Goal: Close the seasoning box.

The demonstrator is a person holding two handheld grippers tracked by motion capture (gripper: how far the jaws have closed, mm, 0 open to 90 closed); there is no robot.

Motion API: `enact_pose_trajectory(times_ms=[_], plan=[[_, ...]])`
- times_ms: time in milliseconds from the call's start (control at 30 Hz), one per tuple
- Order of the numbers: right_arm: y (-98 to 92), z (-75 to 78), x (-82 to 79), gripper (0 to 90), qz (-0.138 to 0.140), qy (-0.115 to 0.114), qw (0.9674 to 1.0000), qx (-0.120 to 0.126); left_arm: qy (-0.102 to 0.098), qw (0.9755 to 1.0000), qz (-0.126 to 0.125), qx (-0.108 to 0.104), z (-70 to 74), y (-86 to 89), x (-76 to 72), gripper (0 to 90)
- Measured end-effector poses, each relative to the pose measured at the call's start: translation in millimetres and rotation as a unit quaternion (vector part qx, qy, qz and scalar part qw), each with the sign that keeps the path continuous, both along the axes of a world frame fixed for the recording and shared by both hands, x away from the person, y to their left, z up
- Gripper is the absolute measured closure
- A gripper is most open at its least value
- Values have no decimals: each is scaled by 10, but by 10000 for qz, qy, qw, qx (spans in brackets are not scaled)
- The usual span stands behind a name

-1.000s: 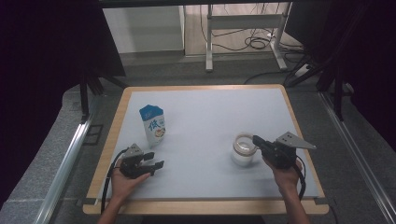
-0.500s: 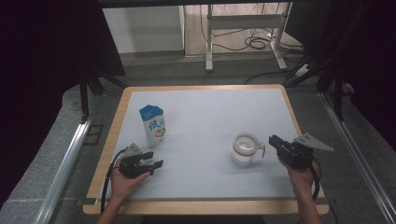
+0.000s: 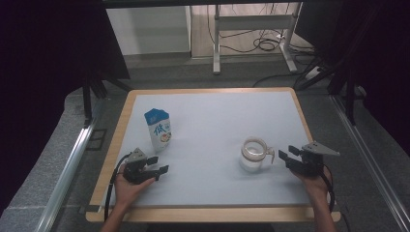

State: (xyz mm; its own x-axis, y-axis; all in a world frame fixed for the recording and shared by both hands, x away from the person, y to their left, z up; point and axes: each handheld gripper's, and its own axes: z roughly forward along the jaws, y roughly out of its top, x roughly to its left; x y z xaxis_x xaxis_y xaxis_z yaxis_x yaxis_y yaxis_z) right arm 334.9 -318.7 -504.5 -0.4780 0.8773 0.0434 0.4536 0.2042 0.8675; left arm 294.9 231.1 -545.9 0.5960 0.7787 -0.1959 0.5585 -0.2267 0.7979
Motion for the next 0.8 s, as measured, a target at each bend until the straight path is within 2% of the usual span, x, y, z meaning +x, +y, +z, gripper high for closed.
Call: enact_pose_trajectory(times_ms=[200, 333, 800], plan=[[-51, -109, -6, 460, -26, 196, 9997, -111, 34, 10000, 20, 0, -12, 2, 14, 355], [-68, -132, -10, 454, -31, 243, 9996, -117, 51, 10000, 7, -5, -20, 1, 24, 355], [-82, -144, -30, 442, -29, 237, 9996, -119, 59, 10000, -3, -12, -24, -11, 36, 353]])
